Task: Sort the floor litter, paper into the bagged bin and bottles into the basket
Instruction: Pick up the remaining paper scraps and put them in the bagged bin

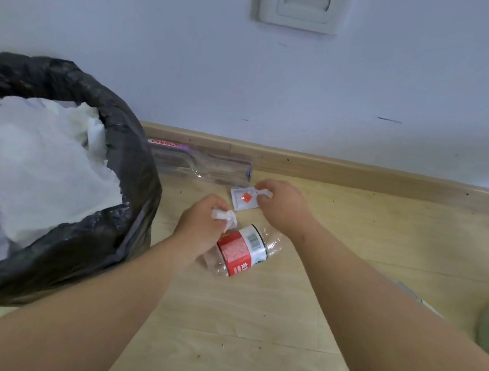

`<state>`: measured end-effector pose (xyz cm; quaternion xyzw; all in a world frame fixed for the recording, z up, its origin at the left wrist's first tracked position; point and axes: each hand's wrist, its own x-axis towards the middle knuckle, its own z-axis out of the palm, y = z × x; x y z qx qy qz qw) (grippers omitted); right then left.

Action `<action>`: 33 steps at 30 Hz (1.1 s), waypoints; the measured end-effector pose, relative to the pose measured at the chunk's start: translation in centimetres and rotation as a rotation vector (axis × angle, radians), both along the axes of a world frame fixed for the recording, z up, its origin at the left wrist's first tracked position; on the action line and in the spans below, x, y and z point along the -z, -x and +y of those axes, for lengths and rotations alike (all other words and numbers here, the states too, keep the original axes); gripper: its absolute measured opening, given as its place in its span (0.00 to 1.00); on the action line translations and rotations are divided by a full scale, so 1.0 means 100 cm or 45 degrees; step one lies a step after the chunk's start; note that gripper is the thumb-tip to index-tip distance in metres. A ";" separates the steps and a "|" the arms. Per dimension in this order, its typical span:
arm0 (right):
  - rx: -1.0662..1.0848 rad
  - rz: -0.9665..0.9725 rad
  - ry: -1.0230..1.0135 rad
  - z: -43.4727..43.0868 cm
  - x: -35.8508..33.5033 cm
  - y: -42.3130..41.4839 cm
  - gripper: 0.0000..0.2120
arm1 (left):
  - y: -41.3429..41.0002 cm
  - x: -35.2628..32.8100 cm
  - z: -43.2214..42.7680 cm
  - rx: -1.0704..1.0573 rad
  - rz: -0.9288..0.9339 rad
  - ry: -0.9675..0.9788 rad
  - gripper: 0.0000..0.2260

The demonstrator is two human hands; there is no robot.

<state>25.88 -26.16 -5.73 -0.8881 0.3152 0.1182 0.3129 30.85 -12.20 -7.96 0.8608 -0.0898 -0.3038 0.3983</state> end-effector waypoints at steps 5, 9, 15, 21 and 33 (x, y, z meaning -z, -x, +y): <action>-0.207 0.299 -0.009 0.000 0.030 -0.016 0.25 | -0.011 0.017 0.001 -0.060 0.103 -0.011 0.09; -0.164 0.294 0.236 0.014 0.040 -0.014 0.27 | -0.017 0.029 0.008 -0.126 0.116 -0.017 0.08; -0.181 0.224 0.395 0.029 0.046 -0.009 0.18 | -0.014 0.032 0.009 -0.131 0.082 0.000 0.06; -0.290 0.215 0.342 0.035 0.038 0.010 0.13 | -0.004 0.030 0.021 -0.055 0.101 0.027 0.07; 0.229 -0.436 -0.227 0.033 -0.035 0.031 0.05 | 0.001 -0.056 0.012 -0.203 -0.151 0.202 0.06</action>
